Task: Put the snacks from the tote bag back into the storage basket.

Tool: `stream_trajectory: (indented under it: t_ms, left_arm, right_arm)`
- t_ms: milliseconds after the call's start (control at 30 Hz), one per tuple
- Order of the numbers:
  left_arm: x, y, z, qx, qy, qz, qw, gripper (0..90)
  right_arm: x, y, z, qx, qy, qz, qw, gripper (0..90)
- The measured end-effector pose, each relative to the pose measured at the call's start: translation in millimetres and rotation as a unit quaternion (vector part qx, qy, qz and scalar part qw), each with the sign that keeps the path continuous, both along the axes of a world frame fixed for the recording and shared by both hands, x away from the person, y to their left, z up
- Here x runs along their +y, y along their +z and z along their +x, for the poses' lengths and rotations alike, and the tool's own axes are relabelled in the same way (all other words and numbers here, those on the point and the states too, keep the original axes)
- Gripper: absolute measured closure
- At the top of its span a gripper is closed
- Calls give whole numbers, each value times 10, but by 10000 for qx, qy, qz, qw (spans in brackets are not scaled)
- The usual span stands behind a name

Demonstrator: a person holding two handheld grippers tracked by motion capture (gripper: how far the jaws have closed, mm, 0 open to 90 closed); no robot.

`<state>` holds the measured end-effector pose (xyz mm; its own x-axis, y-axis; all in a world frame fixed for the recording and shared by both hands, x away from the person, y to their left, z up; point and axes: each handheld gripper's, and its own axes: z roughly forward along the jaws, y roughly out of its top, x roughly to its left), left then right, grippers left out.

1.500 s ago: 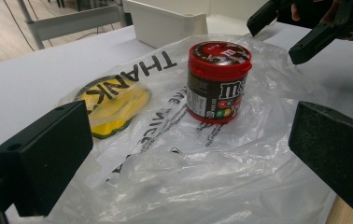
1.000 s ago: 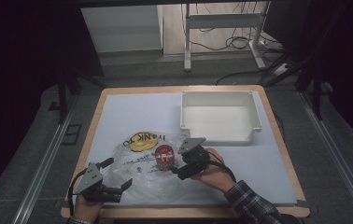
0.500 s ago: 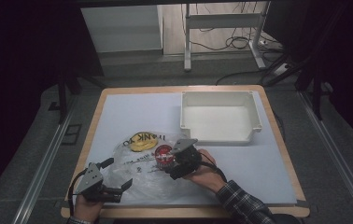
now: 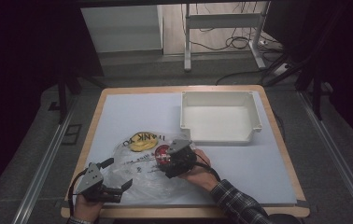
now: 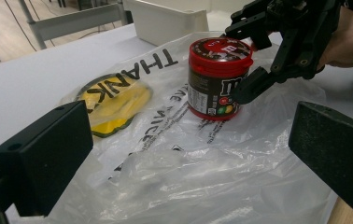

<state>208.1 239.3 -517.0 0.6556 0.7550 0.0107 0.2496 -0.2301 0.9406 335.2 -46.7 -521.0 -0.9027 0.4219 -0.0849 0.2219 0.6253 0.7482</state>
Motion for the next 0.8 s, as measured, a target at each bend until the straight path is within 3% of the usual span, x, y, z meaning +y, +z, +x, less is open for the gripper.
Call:
stream_trajectory:
  t_ms: [500,800]
  left_arm:
    - [-7,-1,-1,4,-7,40,10000,0]
    - [-9,-2,0,4,-9,53,10000,0]
  right_arm:
    - [73,-85,18,-58,-73,136,9999,221]
    - [62,-83,8,57,-139,230,9996,257]
